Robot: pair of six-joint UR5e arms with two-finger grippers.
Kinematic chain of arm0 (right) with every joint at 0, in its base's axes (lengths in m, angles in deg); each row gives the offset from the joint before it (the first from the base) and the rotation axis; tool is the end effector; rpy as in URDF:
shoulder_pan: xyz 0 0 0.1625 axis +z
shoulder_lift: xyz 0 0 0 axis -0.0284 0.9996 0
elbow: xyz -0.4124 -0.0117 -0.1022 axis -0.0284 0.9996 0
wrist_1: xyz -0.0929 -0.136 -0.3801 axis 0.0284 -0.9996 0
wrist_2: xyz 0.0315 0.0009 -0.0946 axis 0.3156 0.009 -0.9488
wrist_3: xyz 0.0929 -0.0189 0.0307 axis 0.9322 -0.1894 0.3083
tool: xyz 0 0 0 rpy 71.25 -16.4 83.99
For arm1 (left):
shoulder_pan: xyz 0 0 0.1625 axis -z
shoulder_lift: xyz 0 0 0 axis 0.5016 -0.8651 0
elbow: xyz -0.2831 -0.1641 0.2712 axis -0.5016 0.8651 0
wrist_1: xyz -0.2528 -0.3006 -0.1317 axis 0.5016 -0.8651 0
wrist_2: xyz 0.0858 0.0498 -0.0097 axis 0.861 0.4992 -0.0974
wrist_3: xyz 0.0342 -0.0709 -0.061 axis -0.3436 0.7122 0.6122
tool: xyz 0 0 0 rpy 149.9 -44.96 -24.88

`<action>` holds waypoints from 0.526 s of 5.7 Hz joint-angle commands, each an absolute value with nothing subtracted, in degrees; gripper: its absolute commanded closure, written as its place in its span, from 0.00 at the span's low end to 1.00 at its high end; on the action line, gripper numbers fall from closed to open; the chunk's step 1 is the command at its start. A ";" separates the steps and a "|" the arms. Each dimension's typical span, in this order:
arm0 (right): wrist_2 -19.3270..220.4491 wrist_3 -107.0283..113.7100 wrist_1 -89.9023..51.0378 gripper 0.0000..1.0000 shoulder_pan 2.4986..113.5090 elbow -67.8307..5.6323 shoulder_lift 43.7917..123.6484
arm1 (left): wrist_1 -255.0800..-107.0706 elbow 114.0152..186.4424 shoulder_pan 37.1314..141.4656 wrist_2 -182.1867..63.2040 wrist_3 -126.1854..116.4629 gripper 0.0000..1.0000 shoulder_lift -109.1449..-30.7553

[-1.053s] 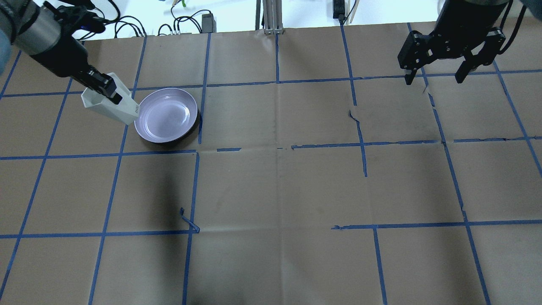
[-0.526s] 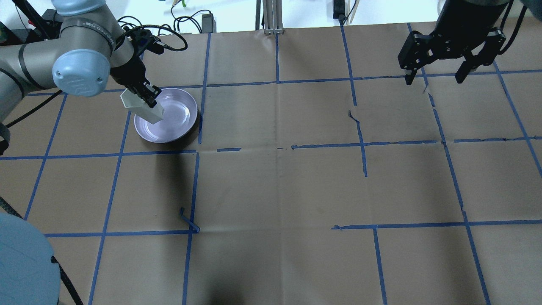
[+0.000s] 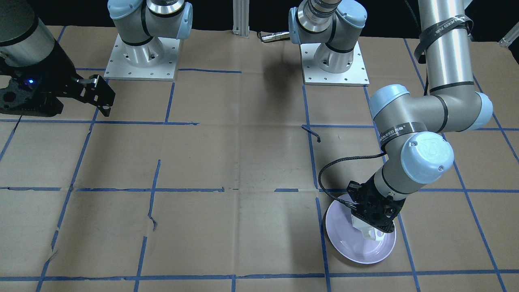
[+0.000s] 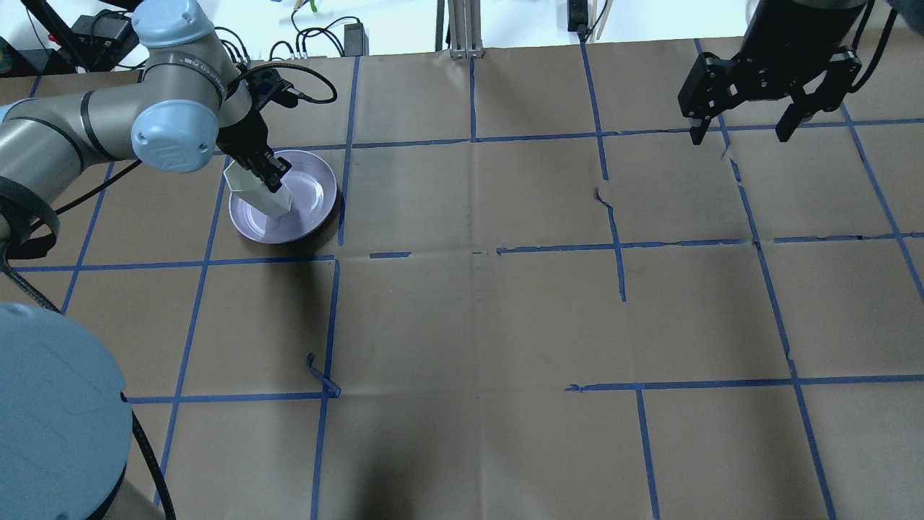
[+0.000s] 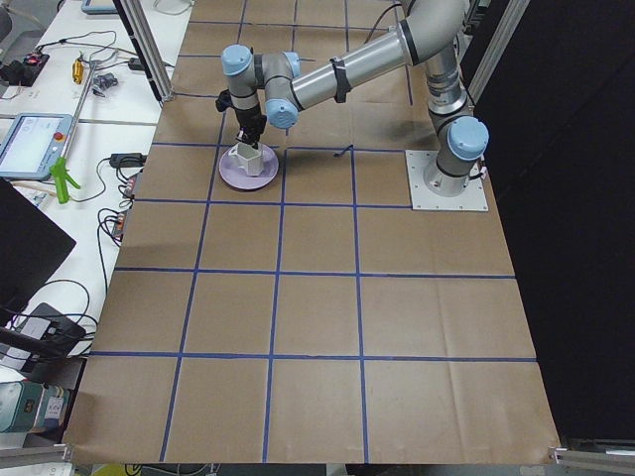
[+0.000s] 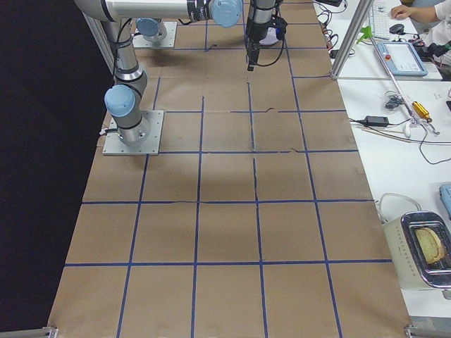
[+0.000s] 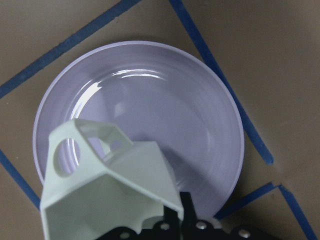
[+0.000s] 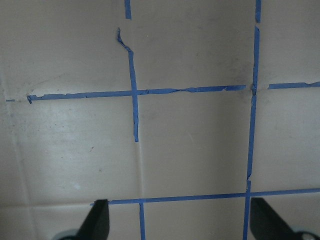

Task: Flip cup and place on plate
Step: 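Carry the cup with the left gripper over the lavender plate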

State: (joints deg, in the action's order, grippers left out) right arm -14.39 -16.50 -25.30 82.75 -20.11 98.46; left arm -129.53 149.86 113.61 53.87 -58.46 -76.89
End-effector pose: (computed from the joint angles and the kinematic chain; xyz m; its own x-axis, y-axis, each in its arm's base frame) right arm 0.0781 -0.5335 0.4960 -0.9989 0.0372 0.0286 0.0395 0.9956 0.0848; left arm -0.0572 -0.6460 0.2611 -0.8442 0.5360 -0.0043 0.5353 0.8434 0.0455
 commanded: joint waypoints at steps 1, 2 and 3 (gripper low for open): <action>-14.39 -16.50 -25.30 0.00 82.75 -20.11 98.46 | -128.78 150.23 114.04 53.89 -58.35 0.95 -77.08; -14.39 -16.50 -25.30 0.00 82.75 -20.11 98.46 | -128.78 150.40 114.13 53.89 -58.35 0.91 -77.07; -14.39 -16.50 -25.30 0.00 82.75 -20.11 98.46 | -128.69 150.40 114.30 53.54 -58.00 0.56 -77.42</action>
